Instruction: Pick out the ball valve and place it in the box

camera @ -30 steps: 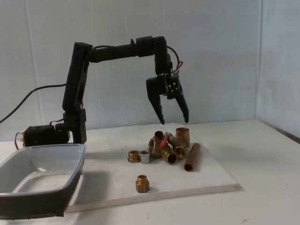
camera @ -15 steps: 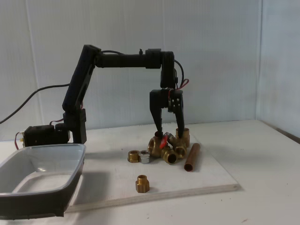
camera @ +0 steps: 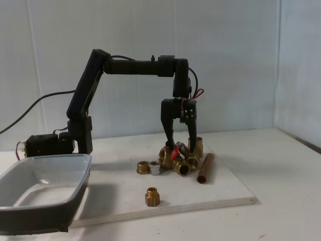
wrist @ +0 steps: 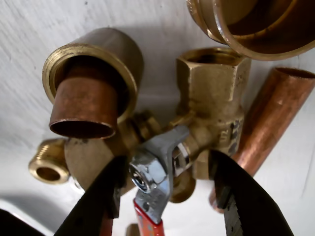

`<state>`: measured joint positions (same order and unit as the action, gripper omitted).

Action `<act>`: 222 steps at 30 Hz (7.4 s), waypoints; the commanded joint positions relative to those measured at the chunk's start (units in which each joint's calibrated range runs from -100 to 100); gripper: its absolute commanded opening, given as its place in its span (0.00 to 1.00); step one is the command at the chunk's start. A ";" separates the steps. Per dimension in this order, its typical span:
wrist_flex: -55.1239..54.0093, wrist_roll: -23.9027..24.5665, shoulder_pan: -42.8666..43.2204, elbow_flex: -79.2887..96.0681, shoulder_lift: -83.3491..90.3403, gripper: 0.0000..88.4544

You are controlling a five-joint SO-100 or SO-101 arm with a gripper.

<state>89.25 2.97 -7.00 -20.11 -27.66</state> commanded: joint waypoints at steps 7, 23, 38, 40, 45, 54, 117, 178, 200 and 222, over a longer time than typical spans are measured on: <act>-1.48 0.13 0.21 -1.73 0.15 0.18; -0.96 -0.23 0.21 -1.64 0.06 0.01; -0.79 -0.28 0.21 -1.73 0.91 0.01; -0.79 -0.23 0.21 -1.73 0.91 0.01; 0.16 -0.02 0.14 -4.35 0.91 0.01; 9.97 -0.23 0.21 -18.70 0.82 0.01; 7.56 -13.17 -4.66 -11.93 -8.08 0.26; 10.06 -8.35 -4.44 -33.41 -7.23 0.01; 10.06 -6.44 -6.21 -41.98 -7.23 0.01; 9.97 -6.44 -2.67 -25.92 -7.48 0.29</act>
<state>98.80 -3.59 -10.56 -46.07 -36.38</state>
